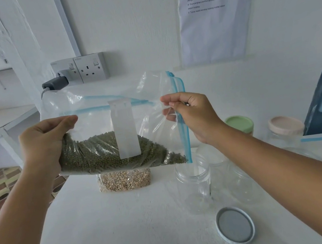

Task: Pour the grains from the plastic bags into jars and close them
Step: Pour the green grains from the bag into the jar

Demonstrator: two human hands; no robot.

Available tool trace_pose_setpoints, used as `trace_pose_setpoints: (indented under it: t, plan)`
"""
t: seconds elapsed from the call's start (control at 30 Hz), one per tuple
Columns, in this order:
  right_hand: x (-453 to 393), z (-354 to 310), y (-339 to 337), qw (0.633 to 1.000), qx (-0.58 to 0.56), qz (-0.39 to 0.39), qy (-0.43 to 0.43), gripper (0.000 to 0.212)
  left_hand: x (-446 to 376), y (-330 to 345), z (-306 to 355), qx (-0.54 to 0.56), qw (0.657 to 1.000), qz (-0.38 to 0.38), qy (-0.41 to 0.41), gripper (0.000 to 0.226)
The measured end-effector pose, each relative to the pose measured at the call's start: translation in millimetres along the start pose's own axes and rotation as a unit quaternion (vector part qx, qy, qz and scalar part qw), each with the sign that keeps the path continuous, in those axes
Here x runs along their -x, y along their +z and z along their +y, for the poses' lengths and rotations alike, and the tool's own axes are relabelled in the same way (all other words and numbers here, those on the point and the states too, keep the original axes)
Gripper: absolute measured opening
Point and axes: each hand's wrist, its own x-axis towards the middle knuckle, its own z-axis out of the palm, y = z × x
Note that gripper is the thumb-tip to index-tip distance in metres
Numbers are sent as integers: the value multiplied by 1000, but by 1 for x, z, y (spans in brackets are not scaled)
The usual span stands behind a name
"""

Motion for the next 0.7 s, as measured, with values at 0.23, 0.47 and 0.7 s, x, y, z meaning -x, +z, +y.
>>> trace_pose_setpoints:
  t: [0.23, 0.47, 0.7]
  plan:
    - [0, -4, 3, 1000, -11, -3, -7, 30, -8, -6, 10, -2, 1000, -16, 21, 16]
    - [3, 2, 0, 1000, -28, 13, -2, 29, -16, -2, 16, -7, 999, -27, 35, 25]
    - [6, 6, -7, 999, -29, 28, 3, 29, -16, 7, 16, -4, 999, -31, 42, 19]
